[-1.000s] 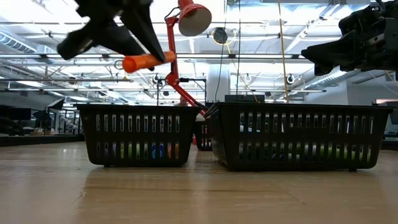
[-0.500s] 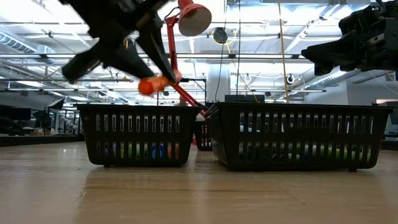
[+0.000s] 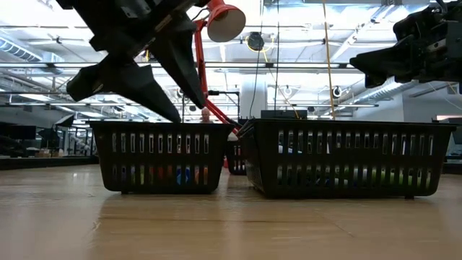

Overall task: Pick & Place Markers
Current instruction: Put the orange highlighter into the bottom left black bin, then put the blue highlighter into the bottom left black bin

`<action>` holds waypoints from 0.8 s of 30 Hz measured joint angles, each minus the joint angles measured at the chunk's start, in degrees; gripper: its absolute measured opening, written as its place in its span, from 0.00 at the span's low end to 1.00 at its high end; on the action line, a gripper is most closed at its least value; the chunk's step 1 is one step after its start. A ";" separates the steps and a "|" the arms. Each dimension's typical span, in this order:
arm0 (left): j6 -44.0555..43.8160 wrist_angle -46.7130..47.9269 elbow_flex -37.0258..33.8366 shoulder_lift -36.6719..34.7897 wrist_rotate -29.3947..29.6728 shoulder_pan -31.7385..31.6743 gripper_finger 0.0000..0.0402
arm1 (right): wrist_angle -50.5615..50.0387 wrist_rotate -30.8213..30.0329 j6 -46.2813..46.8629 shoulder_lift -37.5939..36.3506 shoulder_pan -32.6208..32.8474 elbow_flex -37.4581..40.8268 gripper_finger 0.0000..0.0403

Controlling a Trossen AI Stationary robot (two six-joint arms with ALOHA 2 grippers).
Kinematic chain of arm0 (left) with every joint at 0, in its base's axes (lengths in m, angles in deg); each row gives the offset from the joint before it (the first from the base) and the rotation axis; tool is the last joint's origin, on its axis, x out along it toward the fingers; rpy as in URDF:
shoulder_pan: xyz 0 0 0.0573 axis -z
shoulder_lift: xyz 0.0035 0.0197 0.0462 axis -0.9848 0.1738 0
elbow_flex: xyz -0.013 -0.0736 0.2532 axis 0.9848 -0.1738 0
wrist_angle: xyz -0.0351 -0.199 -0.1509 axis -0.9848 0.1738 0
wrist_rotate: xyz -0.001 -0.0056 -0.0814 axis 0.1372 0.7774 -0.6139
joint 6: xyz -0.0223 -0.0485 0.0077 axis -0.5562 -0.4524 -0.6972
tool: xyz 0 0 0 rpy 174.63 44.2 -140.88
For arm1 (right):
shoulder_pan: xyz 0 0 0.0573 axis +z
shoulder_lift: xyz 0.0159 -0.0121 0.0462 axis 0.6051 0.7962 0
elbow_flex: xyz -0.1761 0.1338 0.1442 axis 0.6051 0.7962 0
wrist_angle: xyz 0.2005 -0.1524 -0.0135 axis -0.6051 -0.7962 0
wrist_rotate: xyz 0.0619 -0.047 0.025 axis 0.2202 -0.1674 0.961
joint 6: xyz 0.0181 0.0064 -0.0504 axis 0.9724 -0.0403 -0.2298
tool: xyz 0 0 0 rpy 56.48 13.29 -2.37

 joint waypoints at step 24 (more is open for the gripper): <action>-28.75 20.04 -0.02 -6.48 -17.88 15.89 0.34 | 0.00 0.01 0.00 0.00 0.01 0.00 0.19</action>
